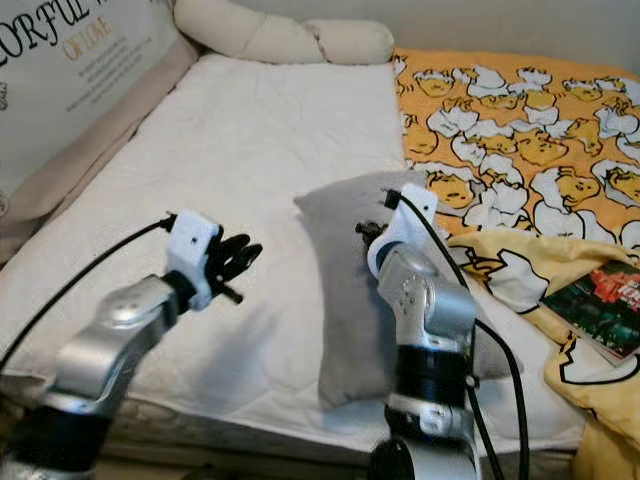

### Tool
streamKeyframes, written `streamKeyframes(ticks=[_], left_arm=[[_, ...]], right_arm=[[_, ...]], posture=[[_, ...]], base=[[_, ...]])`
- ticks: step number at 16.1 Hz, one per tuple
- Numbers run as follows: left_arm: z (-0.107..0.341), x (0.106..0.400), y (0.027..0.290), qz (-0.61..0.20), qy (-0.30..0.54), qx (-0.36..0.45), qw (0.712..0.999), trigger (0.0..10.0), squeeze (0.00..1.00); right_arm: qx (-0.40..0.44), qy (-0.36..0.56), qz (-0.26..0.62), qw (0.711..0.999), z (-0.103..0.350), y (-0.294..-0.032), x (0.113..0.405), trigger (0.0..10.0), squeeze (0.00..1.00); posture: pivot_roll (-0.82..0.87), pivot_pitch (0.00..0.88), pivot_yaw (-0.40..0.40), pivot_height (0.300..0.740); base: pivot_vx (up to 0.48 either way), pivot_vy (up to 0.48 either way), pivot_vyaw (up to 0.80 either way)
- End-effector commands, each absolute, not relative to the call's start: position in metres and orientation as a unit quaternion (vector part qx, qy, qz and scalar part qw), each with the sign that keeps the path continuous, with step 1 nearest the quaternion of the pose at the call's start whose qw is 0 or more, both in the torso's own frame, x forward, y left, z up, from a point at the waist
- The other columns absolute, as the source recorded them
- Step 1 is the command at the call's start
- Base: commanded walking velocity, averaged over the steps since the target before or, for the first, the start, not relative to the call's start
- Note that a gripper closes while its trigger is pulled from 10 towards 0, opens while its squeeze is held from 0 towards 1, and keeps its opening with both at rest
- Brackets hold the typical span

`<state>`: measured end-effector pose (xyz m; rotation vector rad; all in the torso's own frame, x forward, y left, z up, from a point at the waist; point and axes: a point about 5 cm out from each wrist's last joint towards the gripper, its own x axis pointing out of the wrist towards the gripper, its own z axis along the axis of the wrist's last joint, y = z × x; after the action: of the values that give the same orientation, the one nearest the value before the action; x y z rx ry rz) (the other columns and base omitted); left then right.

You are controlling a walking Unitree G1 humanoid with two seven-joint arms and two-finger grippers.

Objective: Clean up the room

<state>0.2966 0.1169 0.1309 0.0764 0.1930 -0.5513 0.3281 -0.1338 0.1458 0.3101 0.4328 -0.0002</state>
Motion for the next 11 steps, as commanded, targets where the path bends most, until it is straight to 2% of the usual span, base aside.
streamKeyframes(ticks=[1, 2, 4, 5, 6, 10, 11], left_arm=[[0.136, 0.301, 0.120, -0.256, 0.081, 0.035, 0.963, 10.0, 0.00], [0.135, 0.303, 0.119, -0.255, 0.081, 0.031, 0.963, 10.0, 0.00], [0.134, 0.303, 0.119, -0.263, 0.084, 0.042, 0.960, 10.0, 0.00], [0.134, 0.303, 0.118, -0.270, 0.084, 0.049, 0.958, 10.0, 0.00], [0.134, 0.297, 0.117, -0.300, 0.087, 0.056, 0.948, 10.0, 0.00], [0.134, 0.291, 0.115, -0.337, 0.089, 0.074, 0.934, 10.0, 0.00], [0.135, 0.289, 0.116, -0.347, 0.090, 0.080, 0.930, 10.0, 0.00]], right_arm=[[0.139, 0.175, 0.013, 0.975, 0.159, -0.139, 0.330, 10.0, 1.00], [0.133, 0.163, 0.021, 0.977, 0.165, -0.148, 0.330, 10.0, 1.00], [0.068, 0.170, 0.041, 0.982, 0.175, -0.165, 0.328, 10.0, 1.00], [0.047, 0.189, 0.046, 0.980, 0.175, -0.170, 0.325, 10.0, 1.00], [-0.014, 0.245, 0.057, 0.968, 0.174, -0.183, 0.317, 10.0, 1.00], [-0.023, 0.300, 0.086, 0.950, 0.165, -0.188, 0.310, 10.0, 1.00], [-0.031, 0.330, 0.106, 0.937, 0.159, -0.186, 0.307, 10.0, 1.00]], posture=[[-0.02, 0.000, -0.014, 0.740], [-0.03, 0.000, -0.008, 0.740], [-0.04, 0.000, -0.002, 0.740], [-0.04, 0.000, -0.002, 0.740], [-0.04, 0.000, 0.000, 0.740], [-0.04, 0.000, 0.003, 0.740], [-0.04, 0.000, 0.004, 0.740]], base=[[0.000, 0.000, 0.00], [0.000, 0.000, 0.00], [0.000, 0.000, 0.00], [0.000, 0.000, 0.00], [0.000, 0.000, 0.00], [0.000, 0.000, 0.00], [0.000, 0.000, 0.00]])
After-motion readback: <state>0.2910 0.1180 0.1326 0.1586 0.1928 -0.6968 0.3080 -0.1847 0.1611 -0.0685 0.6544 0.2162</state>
